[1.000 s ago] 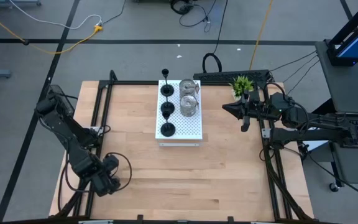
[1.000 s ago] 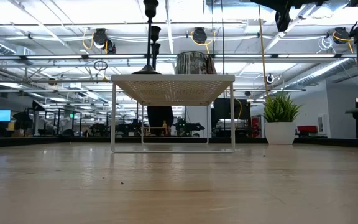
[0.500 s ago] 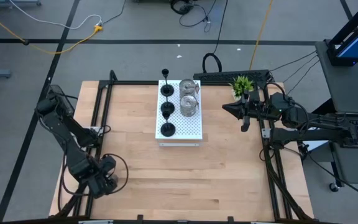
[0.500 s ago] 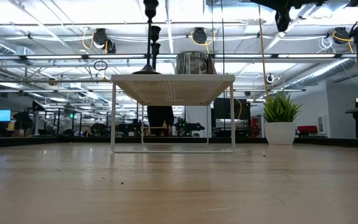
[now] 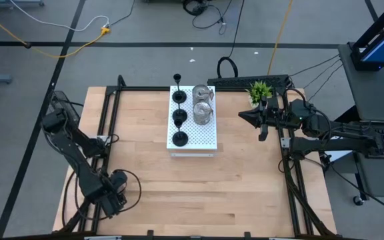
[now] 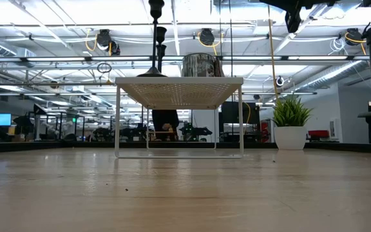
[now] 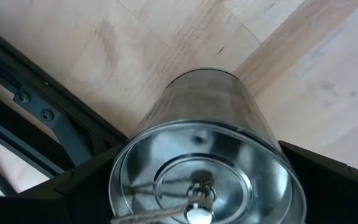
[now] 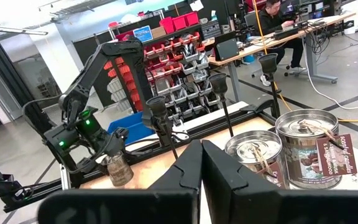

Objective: Pick & Place candle stick holders
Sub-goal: Put the silver scented candle on the shelf aligned with the other silver scented candle

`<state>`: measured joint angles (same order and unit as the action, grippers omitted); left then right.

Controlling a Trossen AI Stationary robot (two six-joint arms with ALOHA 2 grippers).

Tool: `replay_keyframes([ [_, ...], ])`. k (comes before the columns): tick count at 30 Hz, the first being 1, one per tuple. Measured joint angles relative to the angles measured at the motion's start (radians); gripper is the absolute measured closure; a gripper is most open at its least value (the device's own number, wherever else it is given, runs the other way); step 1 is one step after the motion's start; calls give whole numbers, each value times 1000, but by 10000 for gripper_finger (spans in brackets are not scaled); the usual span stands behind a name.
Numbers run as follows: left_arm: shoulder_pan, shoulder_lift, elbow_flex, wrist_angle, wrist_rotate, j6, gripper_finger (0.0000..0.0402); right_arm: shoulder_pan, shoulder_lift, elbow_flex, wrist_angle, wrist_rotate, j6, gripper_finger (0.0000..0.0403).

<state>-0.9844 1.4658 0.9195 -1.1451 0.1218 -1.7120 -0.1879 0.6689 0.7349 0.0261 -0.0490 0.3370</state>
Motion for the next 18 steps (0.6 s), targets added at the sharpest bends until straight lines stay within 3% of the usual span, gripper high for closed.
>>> replay_keyframes([
  [18, -22, 22, 0, 48, -98, 6, 5, 0, 0, 0, 0, -4, 10, 403],
])
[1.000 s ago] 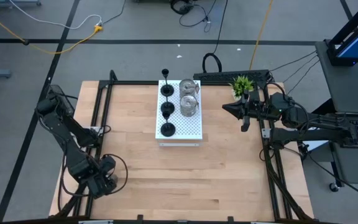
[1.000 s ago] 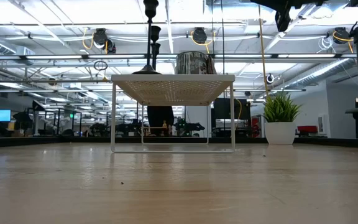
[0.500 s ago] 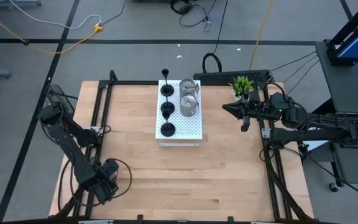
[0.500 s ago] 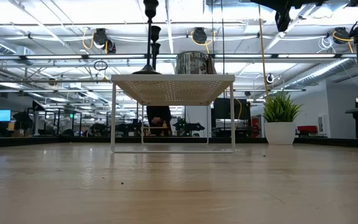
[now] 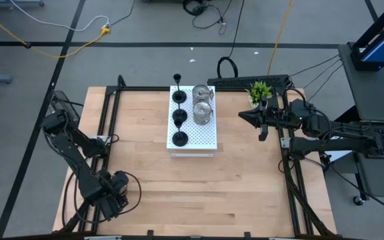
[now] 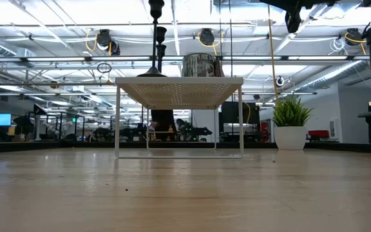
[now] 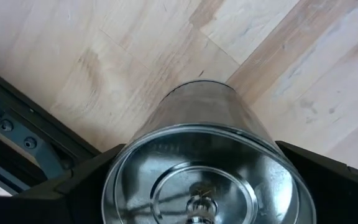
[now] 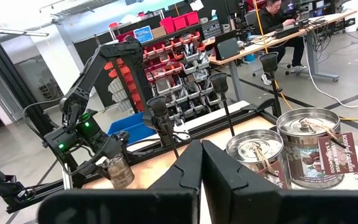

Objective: Pick & Place candle stick holders
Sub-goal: Put the silver scented candle on the shelf aligned with the other silver scented candle

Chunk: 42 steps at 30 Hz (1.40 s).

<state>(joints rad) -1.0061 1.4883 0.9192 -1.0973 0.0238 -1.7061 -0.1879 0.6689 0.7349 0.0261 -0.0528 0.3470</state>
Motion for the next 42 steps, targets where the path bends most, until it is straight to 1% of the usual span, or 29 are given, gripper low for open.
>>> replay_keyframes([
  [14, 0, -1, 0, -1, 1, 0, 5, 0, 0, 0, 0, 0, 0, 403],
  [19, 0, -1, 0, -1, 51, 55, 5, 0, 0, 0, 0, 0, 0, 403],
  [27, -4, -1, 0, 0, 47, 55, 5, 0, 0, 0, 0, -1, 0, 403],
  [29, -4, -1, 0, 0, 44, 55, 11, 0, 0, 0, 0, 0, 0, 403],
  [34, -5, -4, 1, 9, 6, 55, 45, 0, 0, 0, 0, -1, 0, 403],
  [37, -5, -4, 0, 13, 1, 49, 45, 0, 0, 0, 0, -1, 0, 403],
  [42, -4, -6, -28, 80, 0, 13, 45, 0, 0, 0, 0, -1, 0, 403],
])
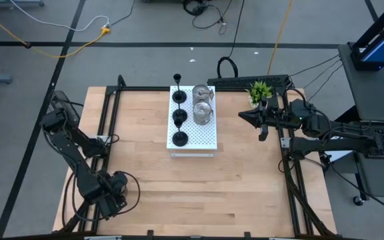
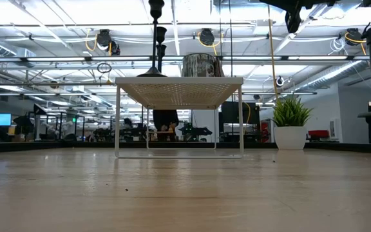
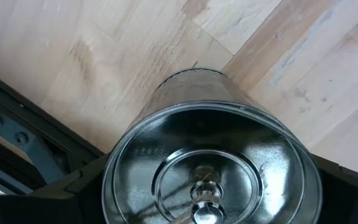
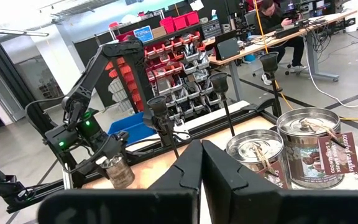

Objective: Pick & Place candle stick holders
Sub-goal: Put the silver scented candle on the shelf aligned with the other silver scented candle

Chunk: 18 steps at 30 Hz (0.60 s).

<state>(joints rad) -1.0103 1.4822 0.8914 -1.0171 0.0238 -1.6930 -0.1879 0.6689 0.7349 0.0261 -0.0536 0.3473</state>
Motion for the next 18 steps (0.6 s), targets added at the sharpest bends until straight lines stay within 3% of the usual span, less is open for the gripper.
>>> replay_keyframes([
  [9, 43, 2, -11, 71, -58, -3, 45, 0, 0, 0, 12, 0, 48, 403],
  [18, 143, 9, 16, 120, -130, 121, 45, 0, 0, 0, 16, 0, 177, 403],
])
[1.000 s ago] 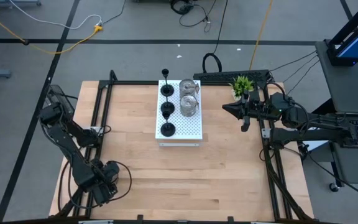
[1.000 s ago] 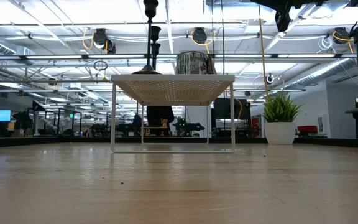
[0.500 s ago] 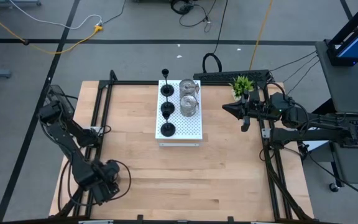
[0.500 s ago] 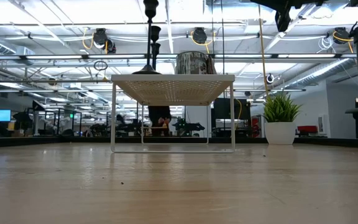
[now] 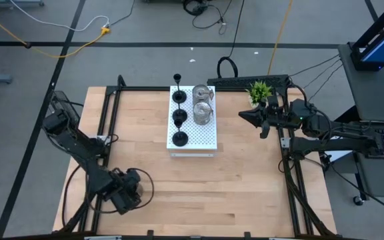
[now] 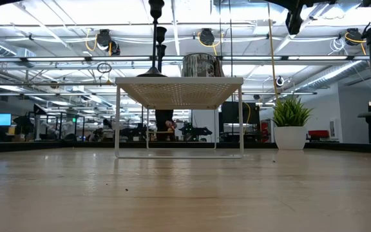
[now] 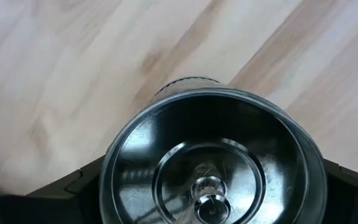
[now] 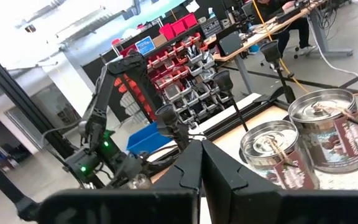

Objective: Pick & Place candle stick holders
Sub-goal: Put the silver scented candle on the shelf aligned with the other silver scented candle

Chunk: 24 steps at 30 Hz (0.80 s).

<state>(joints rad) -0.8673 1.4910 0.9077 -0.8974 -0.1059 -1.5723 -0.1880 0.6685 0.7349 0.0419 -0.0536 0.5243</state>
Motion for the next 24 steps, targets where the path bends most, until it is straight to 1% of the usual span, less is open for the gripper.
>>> replay_keyframes([
  [7, 100, 0, 10, 131, -6, 152, 46, 0, 0, 0, 2, -3, 21, 403],
  [14, 181, -2, 11, 174, 0, 219, 46, 0, 0, 0, -1, -8, 77, 403],
  [16, 201, -2, 11, 196, 3, 231, 45, 0, 0, 0, -1, -39, 93, 403],
  [20, 238, -3, 13, 263, 2, 266, 47, 0, 1, 0, -1, -135, 94, 403],
  [24, 280, -3, 13, 339, 3, 305, 47, 0, 2, 0, -1, -184, 97, 403],
])
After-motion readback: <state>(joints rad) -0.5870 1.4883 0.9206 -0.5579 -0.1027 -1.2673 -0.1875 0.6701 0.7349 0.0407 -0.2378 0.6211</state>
